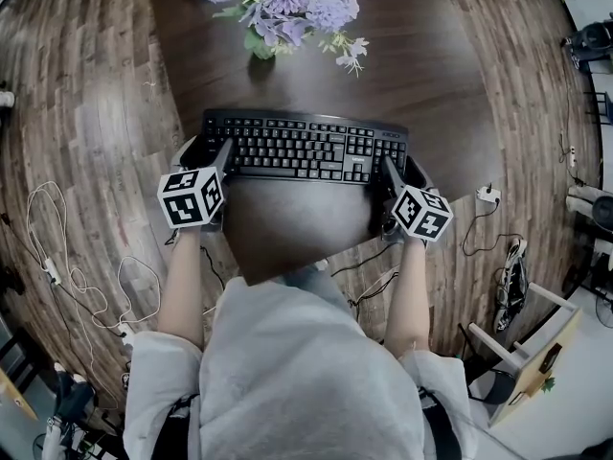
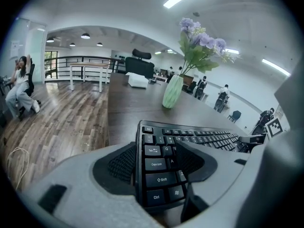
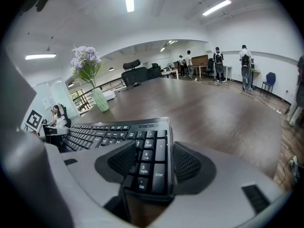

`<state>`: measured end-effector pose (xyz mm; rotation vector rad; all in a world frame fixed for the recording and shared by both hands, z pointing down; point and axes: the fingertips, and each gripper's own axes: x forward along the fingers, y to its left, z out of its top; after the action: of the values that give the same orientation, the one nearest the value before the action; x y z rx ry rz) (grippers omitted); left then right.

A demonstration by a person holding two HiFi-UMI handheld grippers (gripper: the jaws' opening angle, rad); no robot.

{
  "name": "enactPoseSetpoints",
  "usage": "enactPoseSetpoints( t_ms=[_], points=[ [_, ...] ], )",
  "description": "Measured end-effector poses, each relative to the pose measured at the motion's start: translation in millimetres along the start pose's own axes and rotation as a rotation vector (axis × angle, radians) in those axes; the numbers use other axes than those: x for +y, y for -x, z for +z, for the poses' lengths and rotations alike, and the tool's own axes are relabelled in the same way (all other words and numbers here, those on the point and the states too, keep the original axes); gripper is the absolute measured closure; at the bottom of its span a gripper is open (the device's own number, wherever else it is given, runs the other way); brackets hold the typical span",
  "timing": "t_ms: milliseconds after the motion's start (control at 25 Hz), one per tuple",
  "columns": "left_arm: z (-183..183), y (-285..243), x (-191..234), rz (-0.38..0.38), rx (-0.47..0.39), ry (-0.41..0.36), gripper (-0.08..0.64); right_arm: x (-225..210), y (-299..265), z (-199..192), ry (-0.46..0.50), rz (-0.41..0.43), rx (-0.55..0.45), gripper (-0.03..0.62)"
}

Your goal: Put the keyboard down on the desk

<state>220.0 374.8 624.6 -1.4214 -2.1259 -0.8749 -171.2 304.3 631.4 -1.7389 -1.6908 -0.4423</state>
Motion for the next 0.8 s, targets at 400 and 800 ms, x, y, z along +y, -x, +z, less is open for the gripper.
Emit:
enactPoseSetpoints(
  t_ms=[400, 800],
  points=[
    [14.4, 38.0, 7.7, 0.099, -0.103, -0.075, 0.391, 6.0, 26.3, 9.4, 0.064, -0.043, -0.070, 0.387],
    [39.5, 104.6, -14.4, 0.142, -0.280, -0.125, 0.551, 36.2, 84.8, 40.6, 0.154, 0.017, -0.242, 0.580]
  ],
)
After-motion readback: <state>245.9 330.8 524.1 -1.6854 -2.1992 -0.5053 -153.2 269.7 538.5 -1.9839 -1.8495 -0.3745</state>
